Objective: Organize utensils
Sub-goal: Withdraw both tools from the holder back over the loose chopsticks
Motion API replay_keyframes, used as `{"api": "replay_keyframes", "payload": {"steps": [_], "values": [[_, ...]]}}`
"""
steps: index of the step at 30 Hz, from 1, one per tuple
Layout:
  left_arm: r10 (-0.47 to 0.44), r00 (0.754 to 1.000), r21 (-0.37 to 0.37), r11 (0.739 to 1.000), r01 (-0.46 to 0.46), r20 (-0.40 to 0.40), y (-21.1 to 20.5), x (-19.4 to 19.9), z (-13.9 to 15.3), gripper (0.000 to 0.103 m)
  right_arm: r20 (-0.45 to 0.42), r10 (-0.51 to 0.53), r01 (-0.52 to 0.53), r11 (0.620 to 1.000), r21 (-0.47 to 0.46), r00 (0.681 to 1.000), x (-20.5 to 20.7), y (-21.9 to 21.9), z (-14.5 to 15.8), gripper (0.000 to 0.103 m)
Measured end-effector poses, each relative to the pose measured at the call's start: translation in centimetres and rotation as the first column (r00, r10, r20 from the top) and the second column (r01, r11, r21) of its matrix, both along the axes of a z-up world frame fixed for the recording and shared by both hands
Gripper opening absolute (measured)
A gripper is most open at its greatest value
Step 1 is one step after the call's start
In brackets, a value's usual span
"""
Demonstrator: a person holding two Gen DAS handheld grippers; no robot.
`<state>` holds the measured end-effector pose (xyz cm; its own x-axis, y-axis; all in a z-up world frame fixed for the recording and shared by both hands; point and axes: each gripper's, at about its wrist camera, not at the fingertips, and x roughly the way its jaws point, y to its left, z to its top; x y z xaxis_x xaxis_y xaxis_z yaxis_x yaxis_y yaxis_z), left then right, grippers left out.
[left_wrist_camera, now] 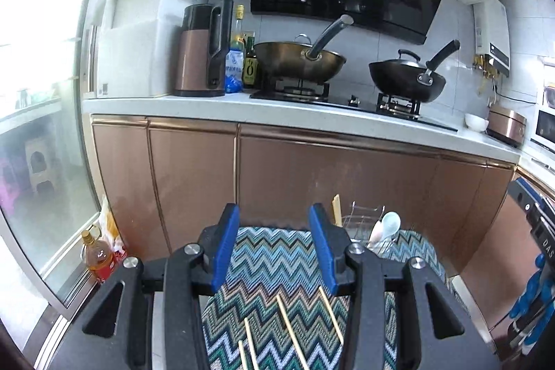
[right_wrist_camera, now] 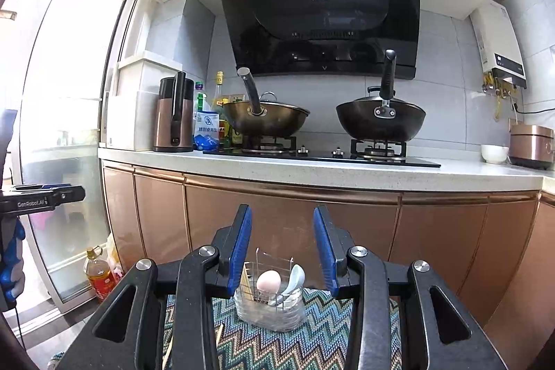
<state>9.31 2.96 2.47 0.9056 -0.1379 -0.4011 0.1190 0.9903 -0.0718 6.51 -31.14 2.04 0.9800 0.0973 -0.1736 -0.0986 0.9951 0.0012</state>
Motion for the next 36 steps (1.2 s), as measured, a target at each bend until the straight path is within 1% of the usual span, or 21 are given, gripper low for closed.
{"api": "replay_keyframes", "payload": {"steps": [4,6,8,12,16,19,23,27,34,36], "values": [[0.006,1.000,0.000,1.000,-0.006,-0.012,0.8,-0.9,-0.4,0.040,-0.009,-0.001,0.001,1.000,0.012,1.000,-0.6,-0.5,-0.2,0.037],[0.011,0.999,0.002,1.000,-0.011,-0.034,1.4,-1.2,-0.9,0.040,-0.019,-0.004,0.005,1.000,0.022,1.000,-0.8,-0.8,-0.5,0.037],[0.011,0.998,0.004,1.000,-0.011,-0.065,1.6,-1.1,-1.7,0.040,-0.035,-0.003,0.005,0.999,0.031,0.999,-0.8,-1.1,-0.9,0.037],[0.005,0.984,0.000,1.000,-0.005,-0.176,2.1,-0.2,-4.5,0.040,-0.075,0.002,0.001,0.999,0.034,0.997,-0.4,-1.2,-2.1,0.037],[-0.006,0.956,-0.016,1.000,0.002,-0.294,2.7,1.0,-8.2,0.040,-0.123,0.014,-0.009,0.999,0.034,0.992,0.0,-1.0,-3.7,0.037],[-0.007,0.935,-0.024,1.000,-0.002,-0.355,3.1,1.7,-10.5,0.039,-0.169,0.024,-0.019,0.999,0.035,0.985,0.8,-0.8,-5.0,0.037],[0.007,0.909,-0.020,1.000,-0.017,-0.416,3.7,2.7,-13.0,0.039,-0.222,0.038,-0.028,0.999,0.044,0.974,1.8,-0.6,-6.9,0.037],[0.015,0.875,-0.029,0.999,-0.033,-0.483,4.5,3.8,-15.5,0.039,-0.269,0.050,-0.037,0.998,0.052,0.962,2.6,-0.4,-8.6,0.037],[0.008,0.819,-0.051,0.998,-0.045,-0.574,5.0,5.5,-19.3,0.039,-0.351,0.071,-0.054,0.997,0.056,0.934,4.5,0.2,-11.7,0.037],[0.000,0.801,-0.054,0.998,-0.041,-0.598,5.0,6.0,-20.4,0.035,-0.374,0.075,-0.058,0.997,0.058,0.924,5.0,0.4,-12.5,0.037]]}}
